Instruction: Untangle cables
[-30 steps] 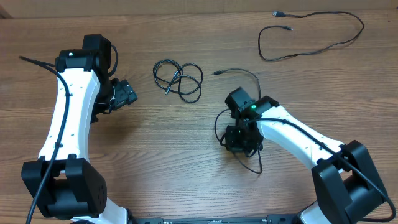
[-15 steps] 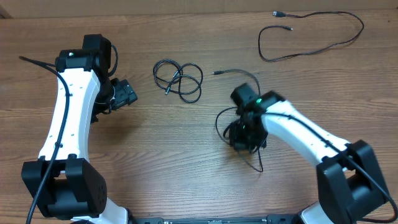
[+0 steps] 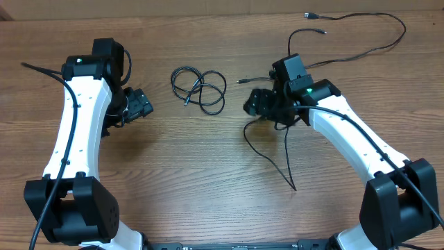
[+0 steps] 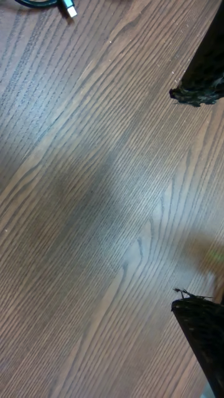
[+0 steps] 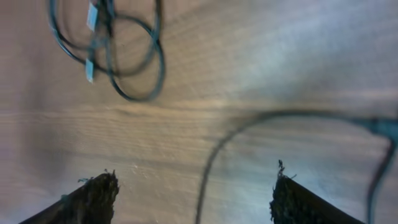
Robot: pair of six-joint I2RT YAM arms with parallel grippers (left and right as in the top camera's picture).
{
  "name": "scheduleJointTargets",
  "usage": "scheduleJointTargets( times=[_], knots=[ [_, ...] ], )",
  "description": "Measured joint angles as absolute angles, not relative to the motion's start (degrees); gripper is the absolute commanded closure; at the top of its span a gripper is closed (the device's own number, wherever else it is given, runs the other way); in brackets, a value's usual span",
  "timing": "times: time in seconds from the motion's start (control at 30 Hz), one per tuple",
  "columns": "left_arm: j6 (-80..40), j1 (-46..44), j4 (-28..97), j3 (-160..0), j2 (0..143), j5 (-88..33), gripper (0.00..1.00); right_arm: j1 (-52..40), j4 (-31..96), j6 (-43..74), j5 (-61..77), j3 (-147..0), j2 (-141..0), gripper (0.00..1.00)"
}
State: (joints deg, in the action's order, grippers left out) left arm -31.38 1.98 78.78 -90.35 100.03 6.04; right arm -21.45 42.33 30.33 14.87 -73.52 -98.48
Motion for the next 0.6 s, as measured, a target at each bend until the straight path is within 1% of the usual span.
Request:
scheduleJointTargets(
  times=[0.1, 0.17, 0.3, 0.43, 0.47, 0.5, 0.6],
  knots=[
    [-31.4, 2.0, 78.8, -90.3, 100.0, 6.0, 0.0, -21.3, 40.5, 32.1, 15.7, -74.0, -98.8, 0.2],
    [-31.4, 2.0, 78.8, -90.3, 100.0, 5.6, 0.0, -20.9, 42.2, 32.4, 16.4, -75.6, -99.4, 0.2],
    [-28.7, 2.0, 77.9, -90.3, 100.0, 3.2, 0.01, -18.5, 50.9, 31.3, 17.2, -84.2, -101.9, 0.23],
    [-22.9, 1.9, 76.6, -90.3, 100.0, -2.1, 0.0, -15.7, 60.7, 28.7, 17.4, -97.0, -106.2, 0.23],
    [-21.3, 1.8, 76.4, -90.3, 100.0, -3.6, 0.0, -15.2, 63.1, 28.0, 17.5, -100.1, -107.5, 0.21],
    [-19.6, 1.5, 76.3, -90.3, 100.0, -5.3, 0.0, -14.9, 65.4, 27.0, 17.5, -103.5, -109.1, 0.17],
    [-14.9, 0.2, 76.2, -90.3, 100.0, -9.5, 0.0, -14.6, 69.9, 25.1, 17.5, -111.1, -114.4, 0.0]
  ],
)
